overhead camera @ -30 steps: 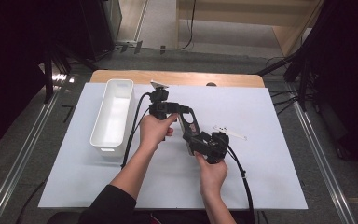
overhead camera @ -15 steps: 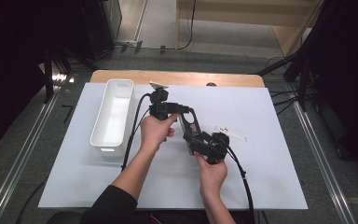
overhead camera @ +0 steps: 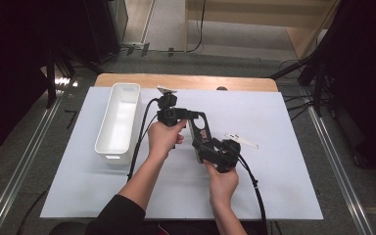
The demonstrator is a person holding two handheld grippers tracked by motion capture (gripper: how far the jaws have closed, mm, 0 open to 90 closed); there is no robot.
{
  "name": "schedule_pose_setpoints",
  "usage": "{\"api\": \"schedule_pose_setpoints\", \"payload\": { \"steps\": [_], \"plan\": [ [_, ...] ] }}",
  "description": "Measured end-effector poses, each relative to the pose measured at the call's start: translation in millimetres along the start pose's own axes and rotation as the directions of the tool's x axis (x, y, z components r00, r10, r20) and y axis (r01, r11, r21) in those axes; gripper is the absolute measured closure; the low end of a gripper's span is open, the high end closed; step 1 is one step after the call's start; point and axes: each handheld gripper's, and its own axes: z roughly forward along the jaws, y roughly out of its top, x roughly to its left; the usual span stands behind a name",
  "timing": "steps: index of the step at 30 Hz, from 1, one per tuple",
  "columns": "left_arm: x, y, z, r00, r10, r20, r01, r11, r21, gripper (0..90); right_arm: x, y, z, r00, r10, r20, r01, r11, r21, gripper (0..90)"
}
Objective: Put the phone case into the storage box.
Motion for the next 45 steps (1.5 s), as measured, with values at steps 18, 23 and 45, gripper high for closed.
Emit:
{"api": "schedule_pose_setpoints", "payload": {
  "steps": [18, 23, 45],
  "plan": [
    [5.7, 1.0, 0.7, 0.9969, -0.061, 0.049, 0.061, 0.9981, 0.009, 75.0, 0.2, -1.9, 2.8, 1.0000, 0.000, 0.001, 0.000, 1.000, 0.009, 10.5],
    [7.2, 1.6, 0.6, 0.9942, -0.078, 0.074, 0.077, 0.9969, 0.016, 76.2, 0.3, -2.2, 3.4, 1.0000, 0.001, 0.000, -0.001, 1.000, 0.011, 10.5],
    [7.1, 2.4, -1.8, 0.9895, -0.085, 0.117, 0.083, 0.9963, 0.022, 79.3, -1.2, -1.9, 6.5, 0.9992, 0.017, -0.035, -0.015, 0.999, 0.031, 10.4]
  ]
}}
